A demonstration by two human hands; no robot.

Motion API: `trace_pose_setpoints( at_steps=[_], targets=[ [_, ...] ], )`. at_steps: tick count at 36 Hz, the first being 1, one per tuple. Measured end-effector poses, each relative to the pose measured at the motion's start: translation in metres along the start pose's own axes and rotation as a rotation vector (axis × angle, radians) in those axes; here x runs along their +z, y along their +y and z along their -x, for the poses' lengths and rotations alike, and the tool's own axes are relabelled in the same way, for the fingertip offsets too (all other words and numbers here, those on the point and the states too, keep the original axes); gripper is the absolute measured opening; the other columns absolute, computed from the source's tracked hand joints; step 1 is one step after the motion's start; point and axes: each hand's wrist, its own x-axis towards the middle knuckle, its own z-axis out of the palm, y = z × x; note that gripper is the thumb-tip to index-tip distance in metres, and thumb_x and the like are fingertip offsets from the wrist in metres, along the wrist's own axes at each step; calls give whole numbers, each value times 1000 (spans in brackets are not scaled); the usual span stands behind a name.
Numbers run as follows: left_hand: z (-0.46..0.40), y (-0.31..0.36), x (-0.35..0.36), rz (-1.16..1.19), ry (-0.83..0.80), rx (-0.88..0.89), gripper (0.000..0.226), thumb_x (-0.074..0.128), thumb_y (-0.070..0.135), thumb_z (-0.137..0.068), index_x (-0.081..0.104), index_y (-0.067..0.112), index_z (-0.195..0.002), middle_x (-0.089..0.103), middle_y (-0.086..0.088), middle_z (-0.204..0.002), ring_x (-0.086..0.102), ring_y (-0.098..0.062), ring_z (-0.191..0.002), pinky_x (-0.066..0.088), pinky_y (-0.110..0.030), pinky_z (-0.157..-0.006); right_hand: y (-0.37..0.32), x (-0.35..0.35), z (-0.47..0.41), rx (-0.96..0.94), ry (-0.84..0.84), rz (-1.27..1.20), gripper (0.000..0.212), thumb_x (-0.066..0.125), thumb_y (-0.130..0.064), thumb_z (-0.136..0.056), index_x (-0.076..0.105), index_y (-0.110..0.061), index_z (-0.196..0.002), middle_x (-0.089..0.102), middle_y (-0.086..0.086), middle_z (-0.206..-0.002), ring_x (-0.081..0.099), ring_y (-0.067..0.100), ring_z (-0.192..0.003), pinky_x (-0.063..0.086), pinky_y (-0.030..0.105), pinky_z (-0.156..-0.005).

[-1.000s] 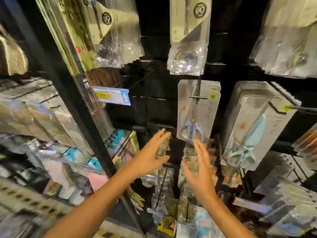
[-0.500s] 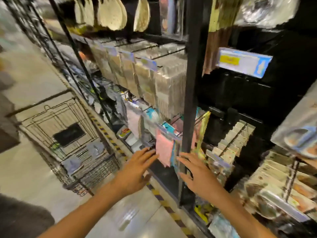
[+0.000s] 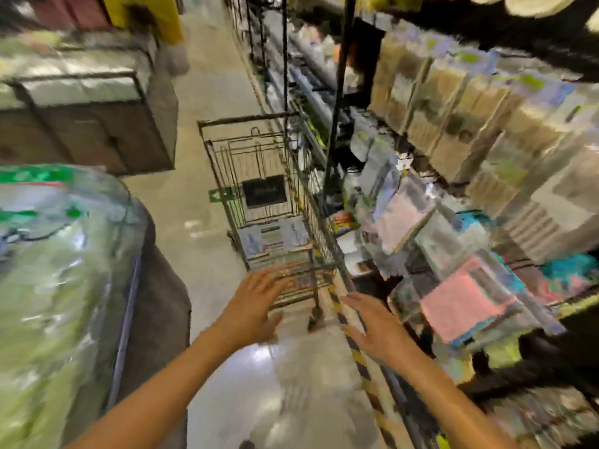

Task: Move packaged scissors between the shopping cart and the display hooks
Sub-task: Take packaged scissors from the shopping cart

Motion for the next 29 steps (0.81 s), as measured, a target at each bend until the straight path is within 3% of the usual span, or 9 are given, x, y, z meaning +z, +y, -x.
trace_pose_setpoints(
  at_steps=[2, 5, 8, 13, 18, 22, 25, 29],
  targets=[
    [9, -24, 0, 28, -31, -78, 71, 44, 52, -96, 30, 23, -159, 22, -2, -168, 18, -31, -155, 11, -48, -125, -14, 17, -17, -9, -21, -6, 59, 57, -45, -98, 39, -29, -152, 37, -9, -157, 28, 11, -147, 23, 23, -119],
    [12, -55, 4, 82, -27, -135, 79, 23, 64, -90, 23, 27, -160, 21, -2, -168, 16, -33, -156, 9, -48, -126, -29, 29, -42, -22, -72, 2, 59, 57, -43, -99, 39, -23, -152, 38, -6, -156, 29, 11, -146, 16, 14, -113],
    [6, -79, 9, 102, -57, -190, 73, 35, 59, -96, 20, 28, -161, 17, -2, -169, 12, -31, -157, 7, -46, -126, -29, 30, -71, -33, -111, 33, 58, 57, -41, -99, 40, -21, -151, 40, -3, -155, 31, 12, -145, 13, 10, -110],
    [-26, -100, 15, 100, -91, -237, 69, 45, 48, -103, 15, 27, -162, 8, 0, -171, 4, -28, -158, 4, -43, -127, -10, 24, -127, -35, -149, 44, 61, 59, -44, -97, 39, -25, -152, 41, -4, -155, 32, 14, -146, 25, 23, -117],
    [-81, -125, 16, 67, -151, -277, 80, 19, 64, -93, 17, 24, -162, 13, -5, -170, 8, -33, -157, 7, -44, -126, 18, 12, -196, -58, -157, 47, 60, 59, -42, -98, 40, -24, -152, 41, 0, -156, 32, 18, -146, 23, 27, -118],
    [-131, -136, 10, 67, -142, -308, 69, 46, 47, -103, 21, 21, -162, 19, -8, -169, 11, -34, -156, 8, -46, -127, 44, -2, -255, -48, -178, 19, 63, 61, -42, -97, 39, -25, -153, 39, 2, -157, 30, 20, -148, 22, 28, -120],
    [-167, -144, 7, 62, -186, -340, 69, 46, 45, -105, 16, 24, -163, 11, -4, -171, 7, -31, -157, 6, -43, -127, 60, -16, -297, -45, -212, 7, 62, 61, -39, -97, 38, -23, -152, 39, 4, -157, 29, 21, -148, 21, 31, -120],
    [-206, -154, 8, 64, -234, -373, 68, 42, 47, -103, 20, 21, -162, 16, -8, -169, 12, -35, -156, 9, -44, -126, 81, -25, -351, -34, -263, 32, 62, 58, -46, -96, 40, -23, -151, 42, 1, -155, 36, 21, -144, 29, 35, -120]
  ],
)
